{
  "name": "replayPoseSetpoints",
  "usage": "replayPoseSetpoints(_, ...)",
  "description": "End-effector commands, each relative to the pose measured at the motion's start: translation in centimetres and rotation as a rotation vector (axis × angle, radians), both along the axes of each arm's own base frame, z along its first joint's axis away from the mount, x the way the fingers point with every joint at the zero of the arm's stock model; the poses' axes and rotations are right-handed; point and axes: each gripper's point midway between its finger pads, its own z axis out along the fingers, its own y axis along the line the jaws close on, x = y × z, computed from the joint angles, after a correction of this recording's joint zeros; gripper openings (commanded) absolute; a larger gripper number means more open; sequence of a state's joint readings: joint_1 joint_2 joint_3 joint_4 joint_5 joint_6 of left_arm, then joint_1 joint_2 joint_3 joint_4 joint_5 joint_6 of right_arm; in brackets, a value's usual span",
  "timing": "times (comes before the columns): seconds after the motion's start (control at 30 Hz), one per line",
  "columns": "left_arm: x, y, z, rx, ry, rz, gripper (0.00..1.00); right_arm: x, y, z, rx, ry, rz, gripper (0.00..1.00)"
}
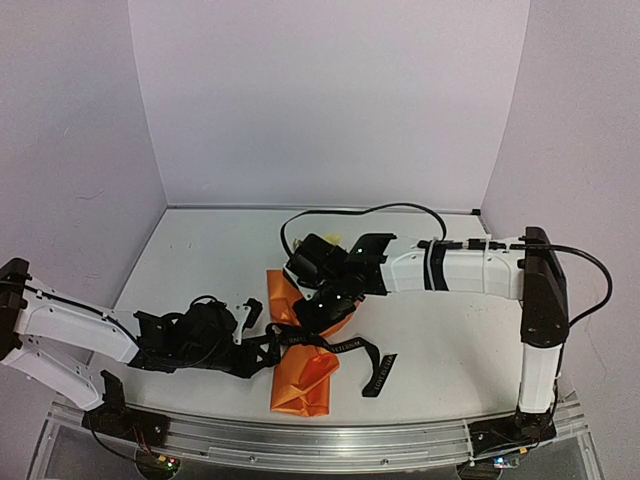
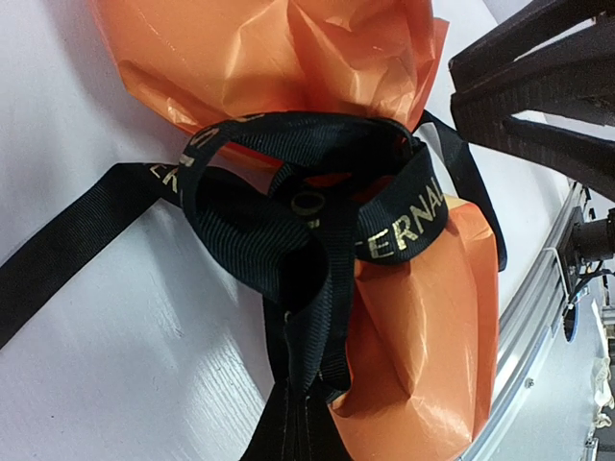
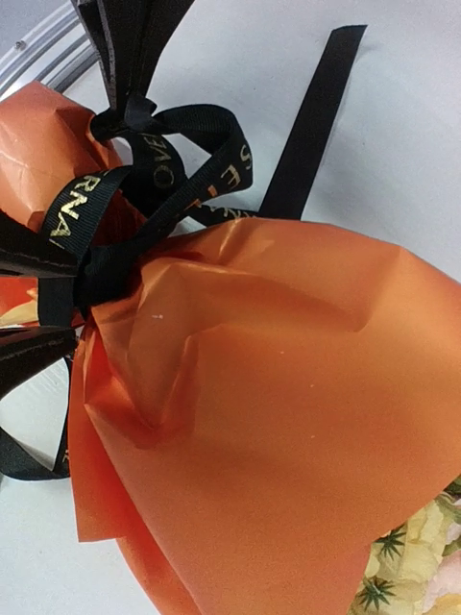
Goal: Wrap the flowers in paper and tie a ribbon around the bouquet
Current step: Cross the half-tied ribbon over the folded bouquet.
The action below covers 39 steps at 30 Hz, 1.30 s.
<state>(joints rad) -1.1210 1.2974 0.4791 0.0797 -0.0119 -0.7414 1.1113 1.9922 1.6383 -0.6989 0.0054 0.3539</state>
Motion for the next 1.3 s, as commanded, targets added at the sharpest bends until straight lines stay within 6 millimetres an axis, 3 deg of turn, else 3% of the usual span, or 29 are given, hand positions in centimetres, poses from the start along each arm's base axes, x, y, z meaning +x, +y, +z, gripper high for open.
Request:
replayPoseSetpoints(0.0,0.3,-0.1,1.1,-0.037,-0.031,0.010,0.00,-0.1,2.5,2.3,0.059,-0.012,0.053,0.22)
replayPoseSetpoints(0.27,0.2,-0.4,1.2,-0.044,-0.032,-0.004,0.00,0.3,3.0,0.2,0.006,0.009,0.045,0.22)
replayPoseSetpoints(0.63,0.1,-0.2,1.3,-0.050,-0.028,0.002,0.00,0.9,1.9,-1.0,-0.062,-0.019,0.024,0.18)
replayPoseSetpoints(0.93,0.0,-0.1,1.1,-0.055,-0.015,0.011,0.00,1.4,0.9,-0.9,-0.089,-0.055,-0.010,0.09)
replayPoseSetpoints(1.27,0.5,1.9,0.7,-0.052,0.004,0.123,0.00,2.2,-0.8,0.9,-0.091,-0.135,-0.053,0.08)
